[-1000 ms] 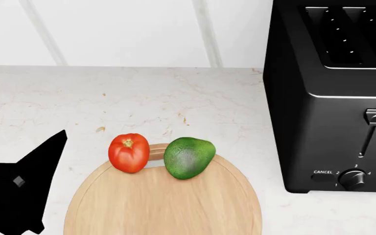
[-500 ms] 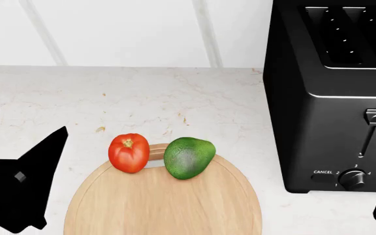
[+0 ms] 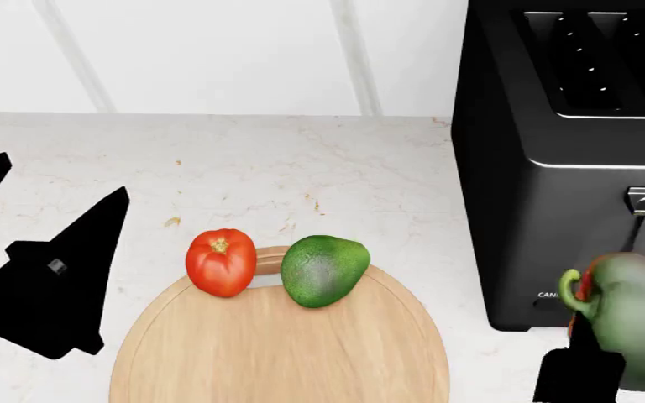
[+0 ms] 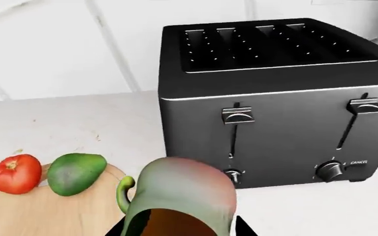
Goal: Place the avocado, onion, tomato and bell pepper on the cutting board.
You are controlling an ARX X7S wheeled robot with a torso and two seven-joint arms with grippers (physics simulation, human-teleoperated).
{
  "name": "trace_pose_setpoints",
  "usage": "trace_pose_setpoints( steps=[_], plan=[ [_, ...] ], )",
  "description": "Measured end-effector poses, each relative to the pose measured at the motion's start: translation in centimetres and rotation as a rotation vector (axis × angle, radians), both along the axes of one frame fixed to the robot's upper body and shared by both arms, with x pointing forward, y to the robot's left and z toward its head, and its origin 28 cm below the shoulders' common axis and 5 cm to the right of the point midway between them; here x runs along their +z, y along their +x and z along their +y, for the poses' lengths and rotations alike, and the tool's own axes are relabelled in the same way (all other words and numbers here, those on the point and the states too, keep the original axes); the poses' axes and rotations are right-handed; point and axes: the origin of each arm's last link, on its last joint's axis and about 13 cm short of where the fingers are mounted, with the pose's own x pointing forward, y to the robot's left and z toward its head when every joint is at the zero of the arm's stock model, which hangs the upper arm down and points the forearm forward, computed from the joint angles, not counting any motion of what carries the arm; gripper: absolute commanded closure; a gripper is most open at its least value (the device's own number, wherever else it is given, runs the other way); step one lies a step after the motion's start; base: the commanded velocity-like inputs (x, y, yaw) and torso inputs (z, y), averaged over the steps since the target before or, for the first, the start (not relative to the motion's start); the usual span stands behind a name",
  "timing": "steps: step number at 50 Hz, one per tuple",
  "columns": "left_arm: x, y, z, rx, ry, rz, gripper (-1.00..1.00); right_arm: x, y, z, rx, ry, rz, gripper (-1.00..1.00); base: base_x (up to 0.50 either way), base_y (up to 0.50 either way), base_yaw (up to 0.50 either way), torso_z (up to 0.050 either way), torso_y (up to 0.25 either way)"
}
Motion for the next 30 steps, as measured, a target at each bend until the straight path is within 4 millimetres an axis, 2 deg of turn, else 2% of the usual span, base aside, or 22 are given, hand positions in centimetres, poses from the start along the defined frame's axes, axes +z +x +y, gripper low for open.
trace_pose_setpoints(
  steps=[7,20,30],
  plan=[
    [0.1,-0.2,0.3,0.024,-0.013,-0.011,-1.0,0.6,1.8,1.9,0.162,0.041,-0.041,1.0,0.0,0.0,0.0,0.0,0.0],
    [0.3,-1.1,0.8,0.078,-0.034,-0.022,-1.0,2.6,5.3,5.3,0.432,-0.036,-0.153,1.0,0.0,0.0,0.0,0.0,0.0],
    [0.3,-1.7,0.9,0.105,-0.044,-0.025,-1.0,3.1,7.1,7.4,0.578,-0.079,-0.167,1.0,0.0,0.0,0.0,0.0,0.0]
  ],
)
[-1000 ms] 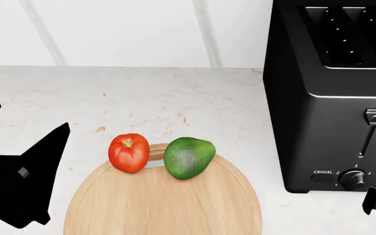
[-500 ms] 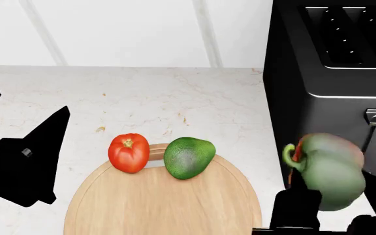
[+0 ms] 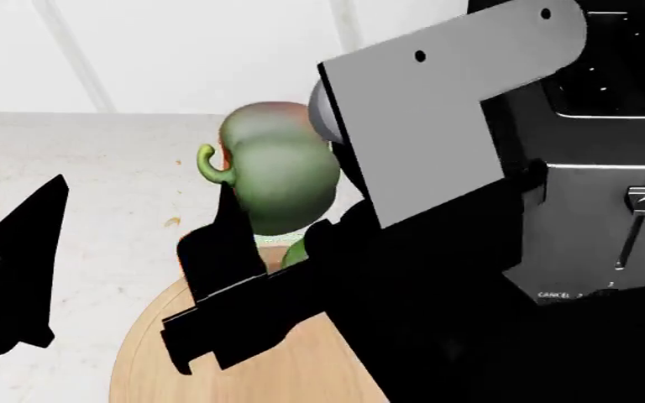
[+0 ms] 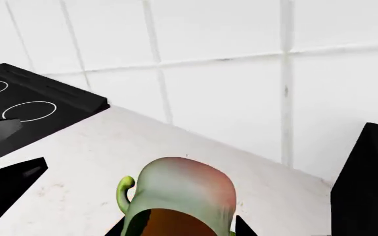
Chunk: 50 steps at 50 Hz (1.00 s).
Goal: Place the avocado, onion, tomato and bell pepper on the cutting board.
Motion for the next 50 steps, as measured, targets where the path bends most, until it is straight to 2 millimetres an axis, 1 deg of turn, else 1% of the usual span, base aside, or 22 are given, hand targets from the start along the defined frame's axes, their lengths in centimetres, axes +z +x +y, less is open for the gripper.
trace_pose_setpoints(
  steps=[10,21,28,35,43,50],
  plan=[
    [0.0,-0.2,0.2,0.017,-0.005,0.001,-1.0,-0.8,1.6,1.8,0.1,-0.019,0.032,1.0,0.0,0.0,0.0,0.0,0.0],
    [0.0,-0.4,0.3,0.028,-0.009,0.005,-1.0,-2.5,3.2,3.0,0.151,-0.02,0.088,1.0,0.0,0.0,0.0,0.0,0.0],
    [0.0,-0.6,0.3,0.032,-0.011,0.007,-1.0,-4.3,4.7,3.4,0.147,-0.024,0.138,1.0,0.0,0.0,0.0,0.0,0.0],
    [0.1,-0.6,0.3,0.034,-0.012,0.007,-1.0,-6.6,6.0,3.7,0.135,-0.032,0.202,1.0,0.0,0.0,0.0,0.0,0.0],
    [0.0,-0.7,0.3,0.035,-0.013,0.012,-1.0,-9.0,6.3,4.1,0.143,-0.042,0.268,1.0,0.0,0.0,0.0,0.0,0.0],
    [0.0,-0.8,0.3,0.036,-0.013,0.017,-1.0,-10.5,6.2,4.5,0.159,-0.044,0.308,1.0,0.0,0.0,0.0,0.0,0.0]
  ],
)
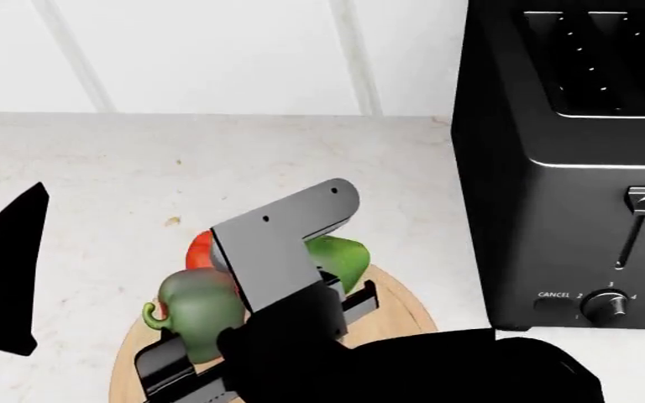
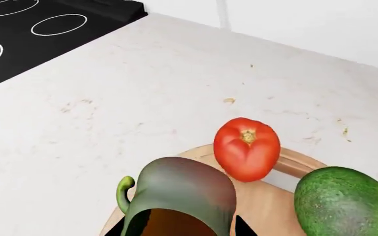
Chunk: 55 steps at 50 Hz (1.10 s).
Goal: Place the avocado, onion, tomato and bell pepper on the cutting board.
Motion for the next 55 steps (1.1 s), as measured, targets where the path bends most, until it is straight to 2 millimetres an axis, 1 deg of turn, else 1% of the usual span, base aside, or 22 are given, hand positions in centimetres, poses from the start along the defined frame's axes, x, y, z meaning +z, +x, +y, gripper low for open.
trace_pose_setpoints(
  steps=[16,26,27,35,42,48,55],
  plan=[
    [-0.1,-0.2,0.0,0.002,-0.004,0.008,-1.0,-2.0,0.2,0.6,0.012,-0.002,0.052,1.0,0.0,0.0,0.0,0.0,0.0],
    [-0.2,-0.3,-0.1,0.003,-0.007,0.013,-1.0,-2.9,0.1,0.7,0.016,-0.011,0.076,1.0,0.0,0.0,0.0,0.0,0.0],
    [-0.2,-0.3,-0.1,0.003,-0.008,0.014,-1.0,-2.9,0.1,0.7,0.017,-0.011,0.078,-1.0,0.0,0.0,0.0,0.0,0.0],
    [-0.3,-0.4,-0.1,0.002,-0.01,0.016,-1.0,-2.7,0.0,0.6,0.021,-0.012,0.062,-1.0,0.0,0.0,0.0,0.0,0.0],
    [-0.3,-0.4,-0.1,0.002,-0.012,0.018,-1.0,-1.5,-0.1,0.5,0.015,0.003,0.023,-1.0,0.0,0.0,0.0,0.0,0.0],
    [-0.3,-0.3,-0.1,0.002,-0.013,0.018,-1.0,0.7,-0.4,0.2,0.005,0.028,-0.046,-1.0,0.0,0.0,0.0,0.0,0.0],
    [-0.2,-0.2,-0.2,-0.003,-0.013,0.015,-1.0,4.8,-1.7,-0.6,-0.023,0.051,-0.162,-1.0,0.0,0.0,0.0,0.0,0.0]
  ],
)
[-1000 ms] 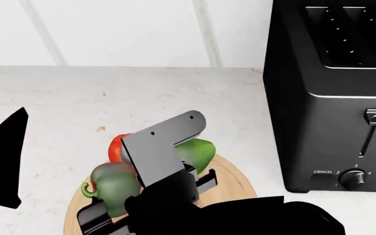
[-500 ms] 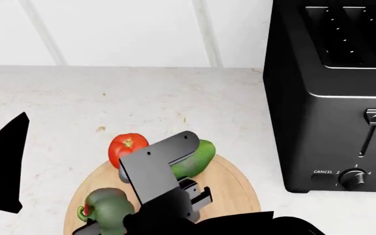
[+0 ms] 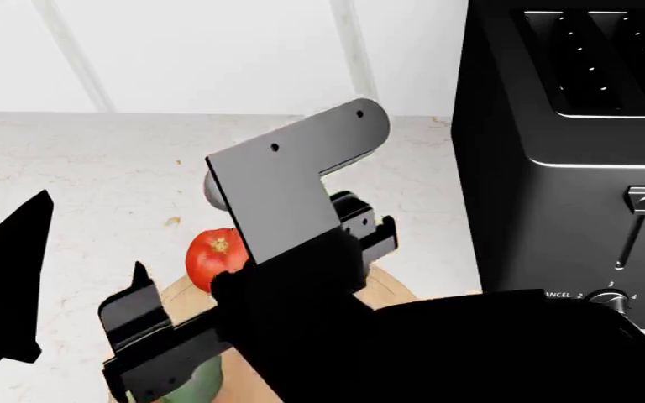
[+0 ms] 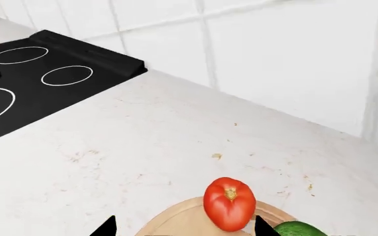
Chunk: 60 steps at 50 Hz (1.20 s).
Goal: Place the avocado, onion, tomato and bell pepper on the cutting board.
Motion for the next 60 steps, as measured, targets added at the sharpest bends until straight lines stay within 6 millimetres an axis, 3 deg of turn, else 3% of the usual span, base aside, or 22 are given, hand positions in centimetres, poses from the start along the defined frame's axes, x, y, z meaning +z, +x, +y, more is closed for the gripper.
trace_pose_setpoints(
  steps=[9,16,28,39,50,60],
  plan=[
    [0.2,0.4,-0.1,-0.013,0.002,-0.008,-1.0,4.4,-2.6,-2.4,-0.107,-0.023,-0.124,-1.0,0.0,0.0,0.0,0.0,0.0],
    [0.2,1.0,-0.2,-0.032,0.002,-0.015,-1.0,5.4,-5.1,-5.4,-0.283,-0.038,-0.162,-1.0,0.0,0.0,0.0,0.0,0.0],
    [-0.1,2.4,-0.4,-0.075,-0.003,-0.016,-1.0,3.6,-10.0,-9.7,-0.631,-0.038,-0.118,-1.0,0.0,0.0,0.0,0.0,0.0],
    [-0.3,3.1,-0.5,-0.108,-0.005,-0.009,-1.0,0.3,-13.4,-9.8,-0.61,-0.116,0.097,-1.0,0.0,0.0,0.0,0.0,0.0],
    [-0.4,3.1,-0.8,-0.127,-0.007,-0.004,-1.0,-1.2,-16.7,-11.6,-0.756,-0.027,0.083,-1.0,0.0,0.0,0.0,0.0,0.0],
    [-0.3,3.0,-0.9,-0.135,-0.008,-0.002,-1.0,-2.6,-18.4,-12.1,-0.871,-0.02,0.103,-1.0,0.0,0.0,0.0,0.0,0.0]
  ],
)
